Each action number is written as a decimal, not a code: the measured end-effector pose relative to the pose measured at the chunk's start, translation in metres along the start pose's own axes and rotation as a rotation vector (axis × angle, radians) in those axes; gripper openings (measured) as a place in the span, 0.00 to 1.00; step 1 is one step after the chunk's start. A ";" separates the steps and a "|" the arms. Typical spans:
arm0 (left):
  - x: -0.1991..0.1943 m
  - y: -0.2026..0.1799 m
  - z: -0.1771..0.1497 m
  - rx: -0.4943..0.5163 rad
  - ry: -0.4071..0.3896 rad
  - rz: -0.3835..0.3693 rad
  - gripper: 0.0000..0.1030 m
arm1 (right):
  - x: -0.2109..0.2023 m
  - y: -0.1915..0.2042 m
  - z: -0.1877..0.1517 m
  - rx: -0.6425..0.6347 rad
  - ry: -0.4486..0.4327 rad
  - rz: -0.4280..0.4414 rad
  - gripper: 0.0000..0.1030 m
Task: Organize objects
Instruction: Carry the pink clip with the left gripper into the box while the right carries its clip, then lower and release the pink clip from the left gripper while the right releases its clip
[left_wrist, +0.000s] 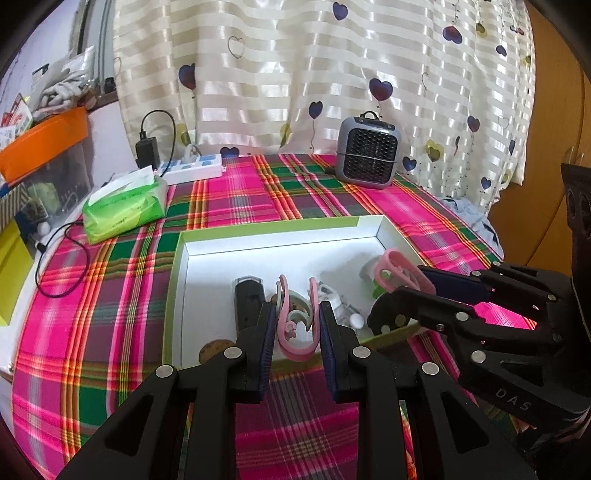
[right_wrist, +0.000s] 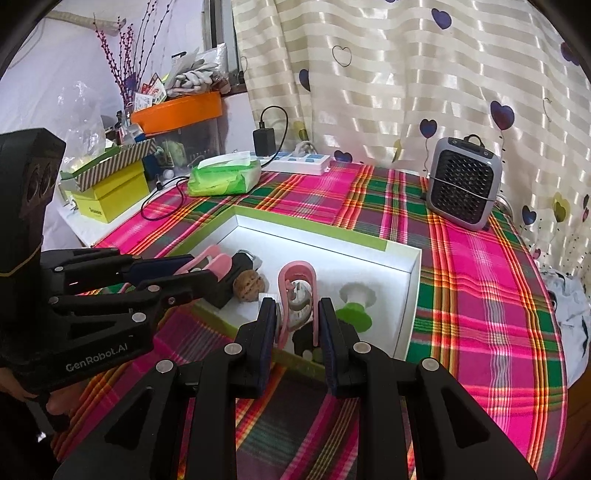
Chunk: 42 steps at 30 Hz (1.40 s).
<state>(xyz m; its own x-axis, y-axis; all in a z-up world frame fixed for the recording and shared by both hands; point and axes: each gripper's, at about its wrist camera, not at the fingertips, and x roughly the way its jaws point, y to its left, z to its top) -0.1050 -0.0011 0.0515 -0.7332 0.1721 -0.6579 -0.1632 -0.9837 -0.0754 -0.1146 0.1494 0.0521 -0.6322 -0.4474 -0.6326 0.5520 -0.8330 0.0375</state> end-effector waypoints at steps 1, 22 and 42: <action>0.002 -0.001 0.001 0.004 0.001 0.002 0.21 | 0.003 0.000 0.002 -0.005 0.005 -0.002 0.23; 0.047 0.001 0.027 0.044 0.044 0.026 0.21 | 0.047 -0.013 0.020 -0.022 0.085 -0.015 0.23; 0.078 -0.003 0.029 0.067 0.096 -0.015 0.21 | 0.071 -0.026 0.009 -0.005 0.172 -0.019 0.24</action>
<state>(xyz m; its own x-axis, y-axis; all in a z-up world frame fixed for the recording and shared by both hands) -0.1810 0.0164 0.0222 -0.6639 0.1781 -0.7263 -0.2202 -0.9747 -0.0377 -0.1788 0.1359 0.0134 -0.5406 -0.3692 -0.7559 0.5436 -0.8391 0.0211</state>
